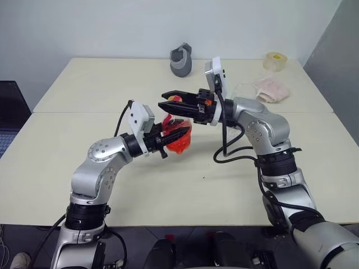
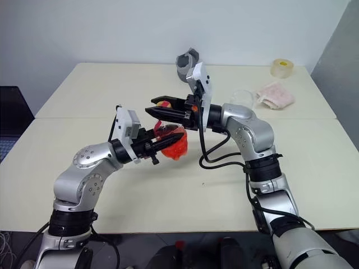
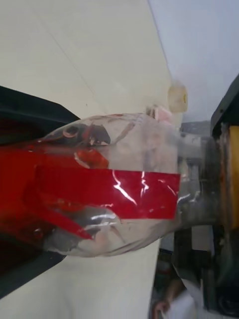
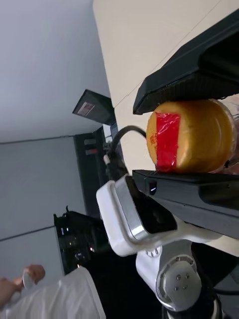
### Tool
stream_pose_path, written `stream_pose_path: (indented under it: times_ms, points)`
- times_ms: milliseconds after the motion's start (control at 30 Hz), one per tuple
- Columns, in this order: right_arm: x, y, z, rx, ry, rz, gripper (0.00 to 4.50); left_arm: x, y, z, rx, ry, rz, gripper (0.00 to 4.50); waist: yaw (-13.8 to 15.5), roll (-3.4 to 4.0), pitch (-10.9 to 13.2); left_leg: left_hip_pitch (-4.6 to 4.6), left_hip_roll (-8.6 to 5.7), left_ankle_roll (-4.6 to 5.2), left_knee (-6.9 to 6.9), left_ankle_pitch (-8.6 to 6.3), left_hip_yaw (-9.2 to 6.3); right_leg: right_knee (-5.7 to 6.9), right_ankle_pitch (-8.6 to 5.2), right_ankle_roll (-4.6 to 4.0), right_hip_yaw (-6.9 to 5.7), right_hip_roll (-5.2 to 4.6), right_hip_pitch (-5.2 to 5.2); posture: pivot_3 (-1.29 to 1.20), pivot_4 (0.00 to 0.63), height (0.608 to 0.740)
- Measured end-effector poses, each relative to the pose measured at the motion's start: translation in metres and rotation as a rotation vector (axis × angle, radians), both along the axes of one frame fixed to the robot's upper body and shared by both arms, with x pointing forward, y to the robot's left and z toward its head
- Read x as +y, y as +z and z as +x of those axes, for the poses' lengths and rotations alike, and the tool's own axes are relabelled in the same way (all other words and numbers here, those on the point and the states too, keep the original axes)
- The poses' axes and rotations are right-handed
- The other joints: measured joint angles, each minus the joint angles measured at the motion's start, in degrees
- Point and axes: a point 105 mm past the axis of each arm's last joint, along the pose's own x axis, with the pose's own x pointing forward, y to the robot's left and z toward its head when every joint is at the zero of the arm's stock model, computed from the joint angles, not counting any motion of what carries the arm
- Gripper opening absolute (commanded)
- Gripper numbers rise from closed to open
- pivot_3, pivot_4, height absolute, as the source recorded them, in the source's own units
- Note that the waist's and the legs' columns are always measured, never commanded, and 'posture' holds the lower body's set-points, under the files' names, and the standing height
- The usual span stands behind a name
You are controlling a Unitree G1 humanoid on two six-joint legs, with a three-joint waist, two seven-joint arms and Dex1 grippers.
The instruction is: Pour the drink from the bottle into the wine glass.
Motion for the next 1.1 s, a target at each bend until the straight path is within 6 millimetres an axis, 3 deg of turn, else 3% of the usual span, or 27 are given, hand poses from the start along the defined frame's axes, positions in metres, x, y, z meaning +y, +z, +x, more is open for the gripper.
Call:
stream_pose_path:
  times_ms: [467,700,867,1100]
  points:
    - [-0.003,-0.005,-0.009,0.026,0.133,-0.028,1.46,-0.001,-0.005,-0.014,0.061,-0.077,0.013,0.99,0.0,0.02,0.0,0.01,0.00,-0.04,0.00,0.02,0.01,-0.01,0.00,0.00,0.01,0.00,0.00,0.00,0.150,0.740]
    - [-0.002,-0.006,-0.011,0.063,0.148,-0.049,3.79,-0.005,-0.006,-0.014,0.046,-0.092,0.031,0.99,0.0,0.06,0.0,-0.02,-0.01,-0.04,0.00,0.02,0.00,-0.02,0.00,0.00,0.01,-0.01,-0.01,0.00,0.150,0.740]
    - [-0.010,0.003,-0.019,0.041,0.085,-0.022,3.79,-0.001,-0.008,-0.009,0.040,-0.050,0.038,0.99,0.2,0.06,0.0,-0.03,0.00,-0.04,0.00,0.02,-0.02,-0.03,0.00,0.00,0.00,-0.04,-0.01,0.00,0.150,0.740]
    - [-0.018,0.009,0.004,0.007,-0.246,0.054,3.79,0.014,-0.010,0.011,0.027,0.064,0.051,0.99,0.2,0.06,0.0,-0.03,0.00,-0.10,-0.02,0.06,0.01,0.03,0.00,-0.01,0.02,-0.08,-0.07,0.00,0.150,0.740]
